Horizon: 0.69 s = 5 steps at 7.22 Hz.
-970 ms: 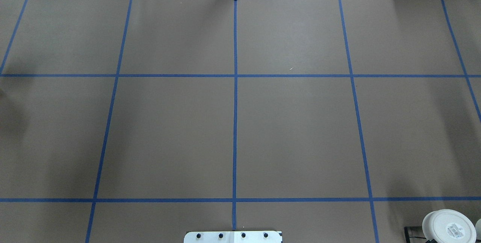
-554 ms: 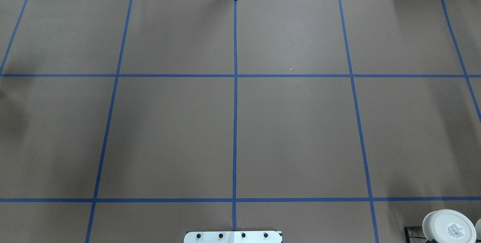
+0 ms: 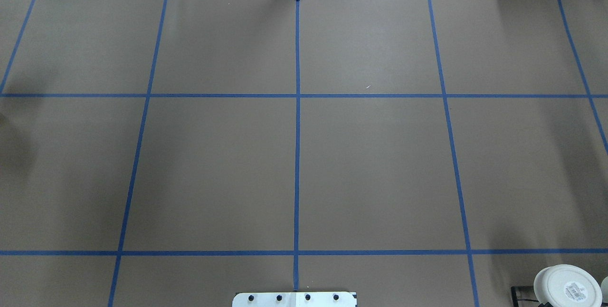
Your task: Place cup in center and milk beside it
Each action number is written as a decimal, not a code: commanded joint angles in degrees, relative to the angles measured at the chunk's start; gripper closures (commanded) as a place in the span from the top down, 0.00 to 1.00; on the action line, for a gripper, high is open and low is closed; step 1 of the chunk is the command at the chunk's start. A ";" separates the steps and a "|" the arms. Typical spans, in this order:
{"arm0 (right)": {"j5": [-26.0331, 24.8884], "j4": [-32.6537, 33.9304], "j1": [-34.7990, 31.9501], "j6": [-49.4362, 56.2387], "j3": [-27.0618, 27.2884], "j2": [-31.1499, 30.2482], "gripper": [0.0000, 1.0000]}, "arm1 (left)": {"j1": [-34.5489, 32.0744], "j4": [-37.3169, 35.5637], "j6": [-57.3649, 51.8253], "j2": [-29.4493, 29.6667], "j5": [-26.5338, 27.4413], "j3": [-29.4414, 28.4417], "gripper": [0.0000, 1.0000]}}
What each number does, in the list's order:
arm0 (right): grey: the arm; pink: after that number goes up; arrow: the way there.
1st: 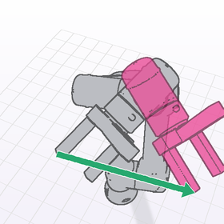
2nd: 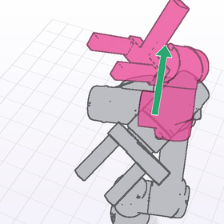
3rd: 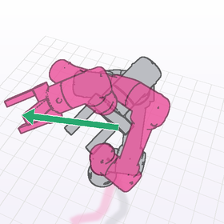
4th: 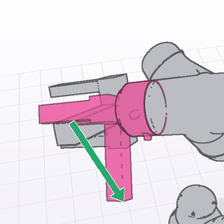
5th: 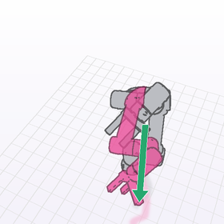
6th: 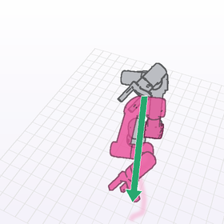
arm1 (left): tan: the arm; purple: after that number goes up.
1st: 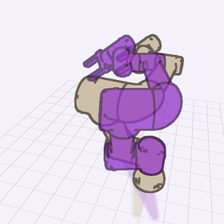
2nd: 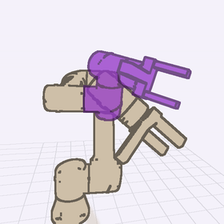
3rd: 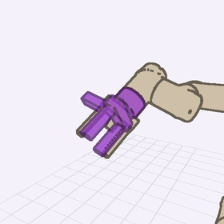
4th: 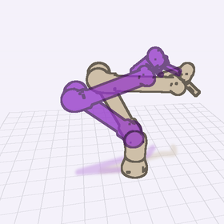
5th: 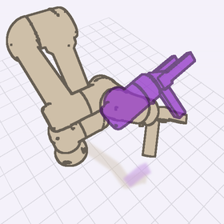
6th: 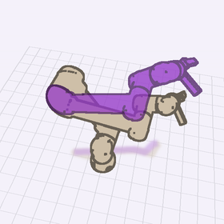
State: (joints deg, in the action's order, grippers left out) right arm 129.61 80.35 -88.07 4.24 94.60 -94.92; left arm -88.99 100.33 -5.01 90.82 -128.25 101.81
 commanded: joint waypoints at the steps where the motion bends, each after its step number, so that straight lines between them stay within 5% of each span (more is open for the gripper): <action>1: 0.20 -0.72 0.00 0.15 0.33 0.08 1.00 | -0.04 4.60 -0.35 1.03 -0.34 -0.75 0.98; 5: 1.87 -1.16 0.00 -7.89 -3.80 0.70 0.94 | -0.04 5.22 -0.18 0.94 -0.34 -0.65 0.98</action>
State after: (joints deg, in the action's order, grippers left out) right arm 130.99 79.59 -88.07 0.87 92.11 -94.59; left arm -88.99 105.51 -5.19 91.84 -128.58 101.11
